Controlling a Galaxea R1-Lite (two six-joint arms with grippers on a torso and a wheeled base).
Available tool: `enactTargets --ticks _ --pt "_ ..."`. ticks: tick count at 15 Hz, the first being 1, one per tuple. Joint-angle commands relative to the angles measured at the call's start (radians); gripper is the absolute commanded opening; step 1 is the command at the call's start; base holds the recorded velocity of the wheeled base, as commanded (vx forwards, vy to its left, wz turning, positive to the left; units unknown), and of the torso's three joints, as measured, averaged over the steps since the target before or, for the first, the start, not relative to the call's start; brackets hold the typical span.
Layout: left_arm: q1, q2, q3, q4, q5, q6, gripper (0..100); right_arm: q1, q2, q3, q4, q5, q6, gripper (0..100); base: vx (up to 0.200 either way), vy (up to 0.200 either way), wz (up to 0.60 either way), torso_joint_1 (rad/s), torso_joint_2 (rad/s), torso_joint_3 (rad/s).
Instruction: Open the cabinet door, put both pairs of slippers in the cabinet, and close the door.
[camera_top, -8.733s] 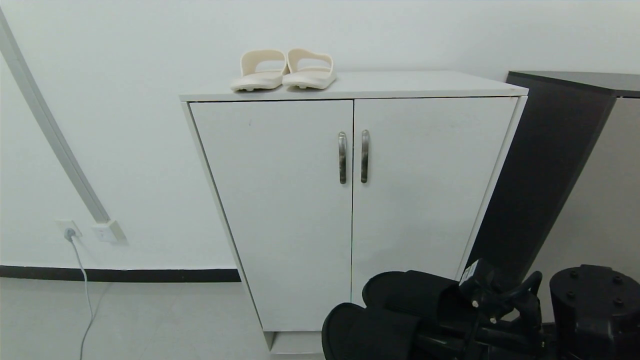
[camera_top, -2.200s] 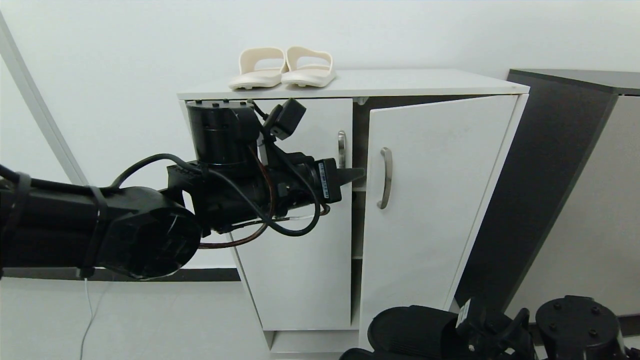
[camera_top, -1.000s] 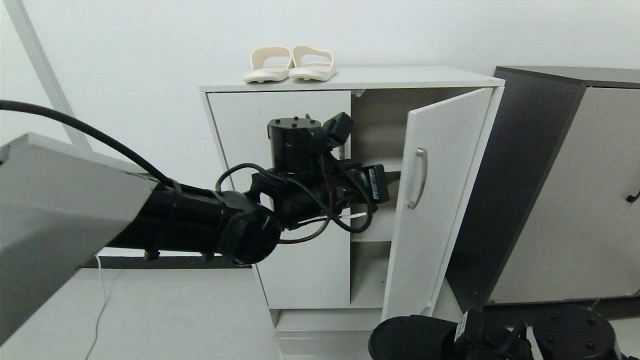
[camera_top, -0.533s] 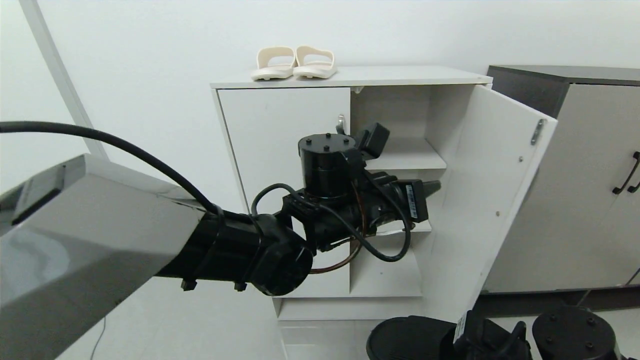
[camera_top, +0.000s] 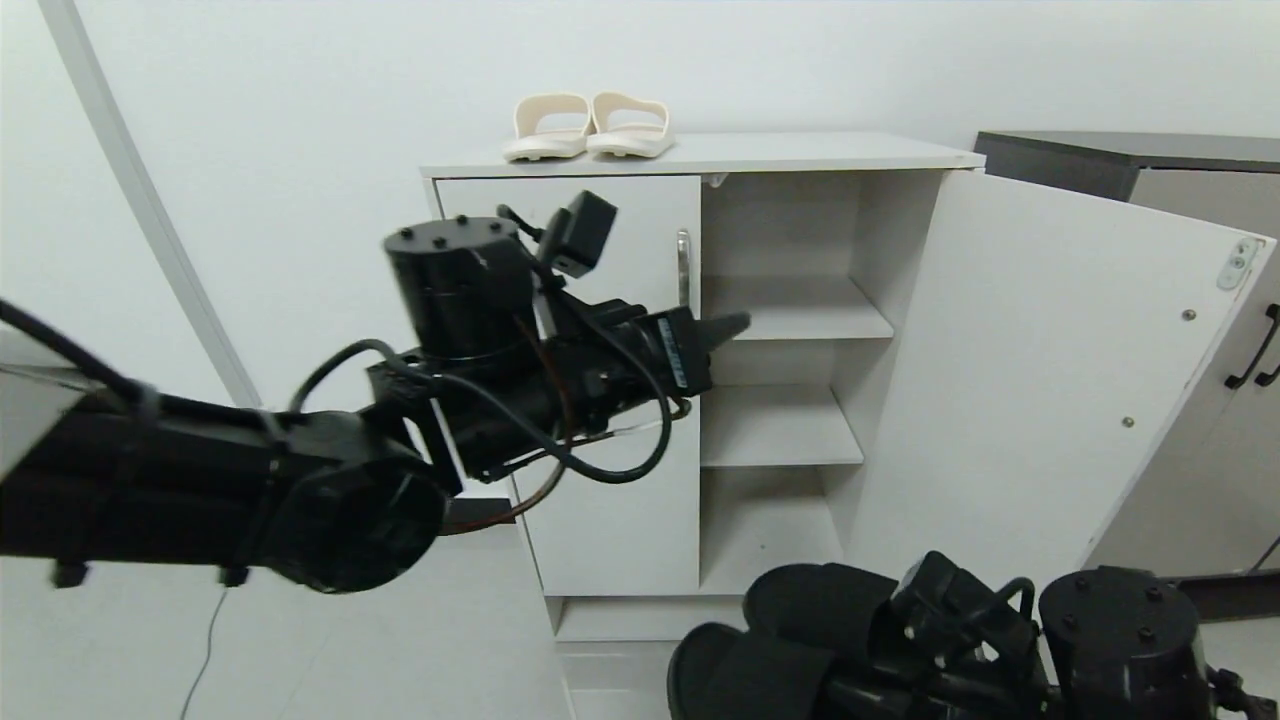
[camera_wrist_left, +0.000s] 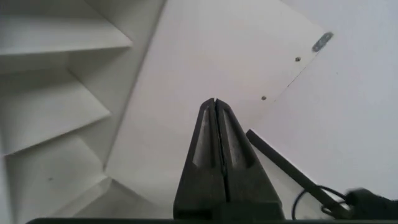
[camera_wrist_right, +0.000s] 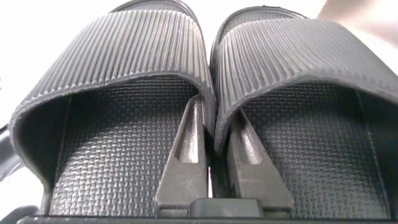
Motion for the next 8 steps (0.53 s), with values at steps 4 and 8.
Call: enactTargets --ticks 4,8 --pt "0.098 -0.499 0.326 0.157 0.160 0.134 0 -0.008 0.159 -0.222 -0.003 -0.351 0.122 0 0.000 0.000 0.00 0.000 0.00 0.000" --pt "0.099 -0.799 0.487 0.358 0.434 0.312 0 -0.066 0.279 -0.383 -0.002 -0.606 0.177 0 0.000 0.000 0.00 0.000 0.00 0.000"
